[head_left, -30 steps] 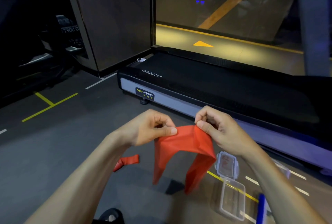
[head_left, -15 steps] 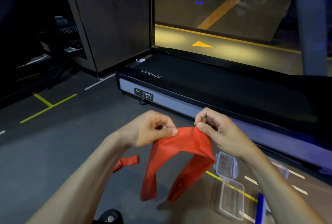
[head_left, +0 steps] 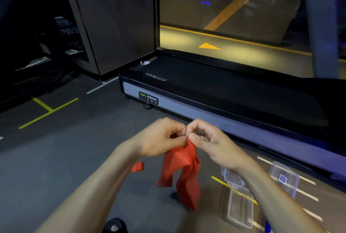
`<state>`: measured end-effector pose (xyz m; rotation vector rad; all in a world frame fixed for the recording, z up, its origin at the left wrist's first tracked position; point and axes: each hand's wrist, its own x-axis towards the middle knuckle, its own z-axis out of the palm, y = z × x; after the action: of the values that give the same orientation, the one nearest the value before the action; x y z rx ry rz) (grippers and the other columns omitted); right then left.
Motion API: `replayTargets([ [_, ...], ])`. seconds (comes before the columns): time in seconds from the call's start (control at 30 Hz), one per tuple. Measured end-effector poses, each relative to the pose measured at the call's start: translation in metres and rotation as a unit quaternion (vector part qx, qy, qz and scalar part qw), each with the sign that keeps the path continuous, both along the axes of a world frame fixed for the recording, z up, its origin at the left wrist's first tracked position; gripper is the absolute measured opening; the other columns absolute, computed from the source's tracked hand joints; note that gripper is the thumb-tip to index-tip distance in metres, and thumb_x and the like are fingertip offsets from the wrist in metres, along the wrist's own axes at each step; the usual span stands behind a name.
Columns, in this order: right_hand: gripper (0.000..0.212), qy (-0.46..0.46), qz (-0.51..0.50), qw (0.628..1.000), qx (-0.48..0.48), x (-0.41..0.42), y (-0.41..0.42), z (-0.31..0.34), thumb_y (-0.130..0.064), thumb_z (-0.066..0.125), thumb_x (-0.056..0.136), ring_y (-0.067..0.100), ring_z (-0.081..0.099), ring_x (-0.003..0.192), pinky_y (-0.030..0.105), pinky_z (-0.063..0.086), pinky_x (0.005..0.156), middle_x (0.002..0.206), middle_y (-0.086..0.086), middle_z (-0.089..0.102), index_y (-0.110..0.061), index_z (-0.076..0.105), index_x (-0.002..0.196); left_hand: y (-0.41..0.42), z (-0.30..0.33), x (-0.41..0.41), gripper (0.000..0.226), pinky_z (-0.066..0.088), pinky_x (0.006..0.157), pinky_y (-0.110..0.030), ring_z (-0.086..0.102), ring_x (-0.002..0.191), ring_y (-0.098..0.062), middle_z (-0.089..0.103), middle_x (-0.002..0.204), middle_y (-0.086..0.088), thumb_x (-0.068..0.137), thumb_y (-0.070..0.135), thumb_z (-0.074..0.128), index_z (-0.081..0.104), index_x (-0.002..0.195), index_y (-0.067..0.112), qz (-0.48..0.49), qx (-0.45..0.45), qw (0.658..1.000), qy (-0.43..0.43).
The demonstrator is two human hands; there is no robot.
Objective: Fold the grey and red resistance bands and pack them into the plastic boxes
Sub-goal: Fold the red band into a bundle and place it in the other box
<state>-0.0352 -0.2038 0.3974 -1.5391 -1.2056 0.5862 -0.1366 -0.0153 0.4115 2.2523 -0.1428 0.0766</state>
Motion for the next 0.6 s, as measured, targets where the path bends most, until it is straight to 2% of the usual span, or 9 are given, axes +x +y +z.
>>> replayTargets([
  [0.07, 0.007, -0.027, 0.007, 0.999, -0.026, 0.003, -0.001, 0.003, -0.014, 0.055, 0.104, 0.008, 0.053, 0.088, 0.025, 0.043, 0.08, 0.097, -0.003, 0.063, -0.007, 0.058, 0.102, 0.0, -0.002, 0.0, 0.025, 0.042, 0.061, -0.024, 0.047, 0.06, 0.0, 0.055, 0.062, 0.014, 0.094, 0.027, 0.066, 0.06, 0.07, 0.026, 0.012, 0.032, 0.999, -0.012],
  [0.13, 0.007, -0.055, 0.02, 0.997, -0.043, 0.005, -0.001, 0.009, -0.012, 0.055, 0.104, 0.015, 0.051, 0.085, 0.03, 0.042, 0.078, 0.098, 0.013, 0.06, -0.006, 0.058, 0.103, 0.0, -0.003, -0.001, 0.026, 0.045, 0.062, -0.025, 0.048, 0.061, 0.004, 0.058, 0.063, 0.016, 0.094, 0.028, 0.067, 0.06, 0.07, 0.031, 0.022, 0.057, 0.998, -0.019],
  [0.23, 0.006, -0.077, 0.034, 0.995, -0.05, 0.007, -0.001, 0.015, -0.013, 0.056, 0.104, 0.029, 0.054, 0.084, 0.043, 0.045, 0.078, 0.098, 0.02, 0.059, -0.008, 0.058, 0.103, 0.001, -0.005, -0.003, 0.021, 0.049, 0.066, -0.029, 0.054, 0.065, 0.003, 0.064, 0.069, 0.012, 0.095, 0.032, 0.067, 0.064, 0.075, 0.027, 0.022, 0.074, 0.997, -0.011],
  [0.33, 0.004, -0.096, 0.044, 0.992, -0.067, 0.007, 0.0, 0.017, -0.015, 0.056, 0.105, 0.031, 0.056, 0.085, 0.053, 0.046, 0.081, 0.097, 0.017, 0.061, -0.013, 0.058, 0.102, 0.003, -0.005, -0.004, 0.025, 0.048, 0.065, -0.026, 0.054, 0.064, 0.003, 0.063, 0.068, 0.014, 0.095, 0.035, 0.067, 0.061, 0.071, 0.033, 0.022, 0.083, 0.996, -0.002],
  [0.43, 0.004, -0.1, 0.045, 0.991, -0.08, 0.008, 0.002, 0.018, -0.012, 0.056, 0.105, 0.034, 0.058, 0.09, 0.052, 0.047, 0.084, 0.102, 0.011, 0.065, -0.011, 0.058, 0.102, 0.004, -0.004, -0.004, 0.022, 0.052, 0.068, -0.031, 0.061, 0.067, -0.007, 0.067, 0.072, 0.008, 0.094, 0.04, 0.066, 0.064, 0.074, 0.03, 0.029, 0.097, 0.995, 0.007],
  [0.5, 0.005, -0.113, 0.044, 0.989, -0.087, 0.009, 0.003, 0.019, -0.013, 0.057, 0.105, 0.034, 0.058, 0.089, 0.049, 0.048, 0.082, 0.102, 0.005, 0.066, -0.013, 0.059, 0.1, 0.005, -0.004, -0.004, 0.022, 0.053, 0.07, -0.03, 0.063, 0.07, -0.008, 0.069, 0.074, 0.007, 0.094, 0.04, 0.068, 0.065, 0.074, 0.031, 0.037, 0.098, 0.994, 0.025],
  [0.6, 0.008, -0.13, 0.033, 0.987, -0.093, 0.013, -0.001, 0.022, -0.016, 0.059, 0.102, 0.027, 0.054, 0.076, 0.047, 0.047, 0.074, 0.087, 0.007, 0.062, -0.019, 0.061, 0.096, 0.011, -0.004, -0.007, 0.022, 0.053, 0.074, -0.031, 0.066, 0.072, -0.012, 0.072, 0.078, 0.008, 0.094, 0.044, 0.068, 0.072, 0.083, 0.025, 0.016, 0.021, 0.995, 0.094],
])
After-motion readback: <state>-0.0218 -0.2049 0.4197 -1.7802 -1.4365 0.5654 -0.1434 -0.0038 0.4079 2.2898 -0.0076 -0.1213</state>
